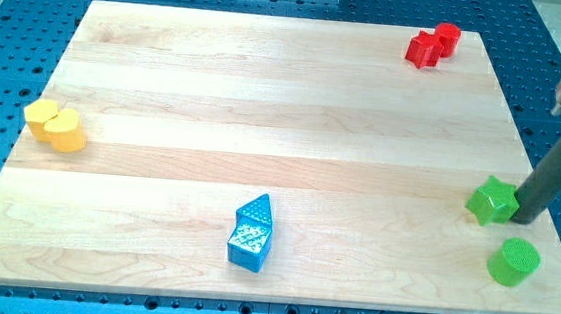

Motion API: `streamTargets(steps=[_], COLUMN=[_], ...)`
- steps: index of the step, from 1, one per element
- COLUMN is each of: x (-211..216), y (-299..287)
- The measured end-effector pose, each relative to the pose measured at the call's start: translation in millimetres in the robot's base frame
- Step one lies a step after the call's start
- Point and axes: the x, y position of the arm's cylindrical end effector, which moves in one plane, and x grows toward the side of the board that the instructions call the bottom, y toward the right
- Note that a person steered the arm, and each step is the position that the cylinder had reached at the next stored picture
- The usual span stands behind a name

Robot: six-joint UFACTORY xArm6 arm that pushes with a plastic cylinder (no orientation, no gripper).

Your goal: Nudge the green star slightly up

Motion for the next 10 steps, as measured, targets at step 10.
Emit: streamTargets(steps=[10], x=[-24.5], y=[-14.1])
